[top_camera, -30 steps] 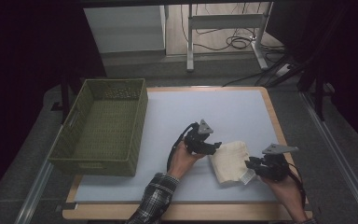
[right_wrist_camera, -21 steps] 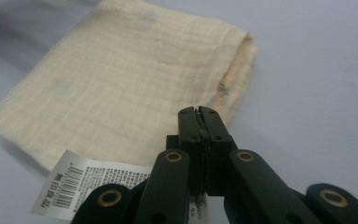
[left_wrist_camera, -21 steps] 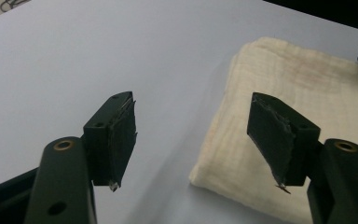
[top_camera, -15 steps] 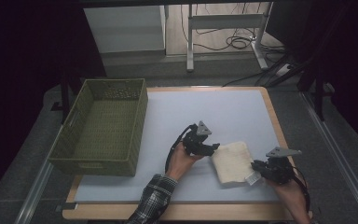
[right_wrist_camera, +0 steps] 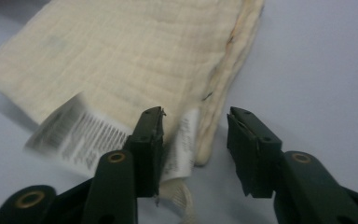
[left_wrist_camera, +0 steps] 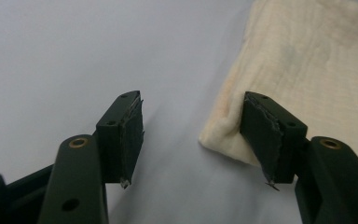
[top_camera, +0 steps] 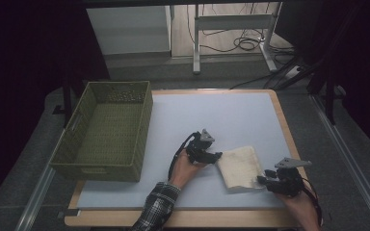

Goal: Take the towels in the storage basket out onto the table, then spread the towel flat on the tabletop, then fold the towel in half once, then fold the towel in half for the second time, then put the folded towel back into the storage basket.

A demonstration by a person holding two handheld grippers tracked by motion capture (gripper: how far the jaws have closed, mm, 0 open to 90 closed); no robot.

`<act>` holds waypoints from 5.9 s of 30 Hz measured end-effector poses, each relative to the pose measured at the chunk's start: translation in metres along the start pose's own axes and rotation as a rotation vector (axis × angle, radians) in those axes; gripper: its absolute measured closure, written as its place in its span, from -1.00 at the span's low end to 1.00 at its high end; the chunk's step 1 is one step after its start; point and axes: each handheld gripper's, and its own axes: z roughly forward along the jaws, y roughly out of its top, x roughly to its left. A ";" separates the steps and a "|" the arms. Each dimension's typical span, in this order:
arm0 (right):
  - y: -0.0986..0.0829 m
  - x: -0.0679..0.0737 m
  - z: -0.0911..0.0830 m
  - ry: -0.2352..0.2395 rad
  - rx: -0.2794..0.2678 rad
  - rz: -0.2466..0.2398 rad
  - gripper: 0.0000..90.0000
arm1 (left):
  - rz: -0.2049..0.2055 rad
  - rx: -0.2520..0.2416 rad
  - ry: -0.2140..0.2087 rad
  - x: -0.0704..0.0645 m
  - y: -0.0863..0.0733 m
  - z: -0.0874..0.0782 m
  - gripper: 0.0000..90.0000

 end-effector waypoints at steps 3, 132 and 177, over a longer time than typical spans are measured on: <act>-0.003 0.001 -0.001 0.003 -0.003 -0.001 0.17 | -0.005 0.028 -0.006 0.000 0.000 0.007 -0.13; 0.212 0.148 0.066 0.341 -0.215 -0.173 0.80 | -0.004 -0.041 0.421 0.109 0.003 -0.255 0.82; 0.258 0.287 0.149 0.417 -0.194 -0.230 0.79 | -0.137 -0.004 0.569 0.162 -0.076 -0.328 0.82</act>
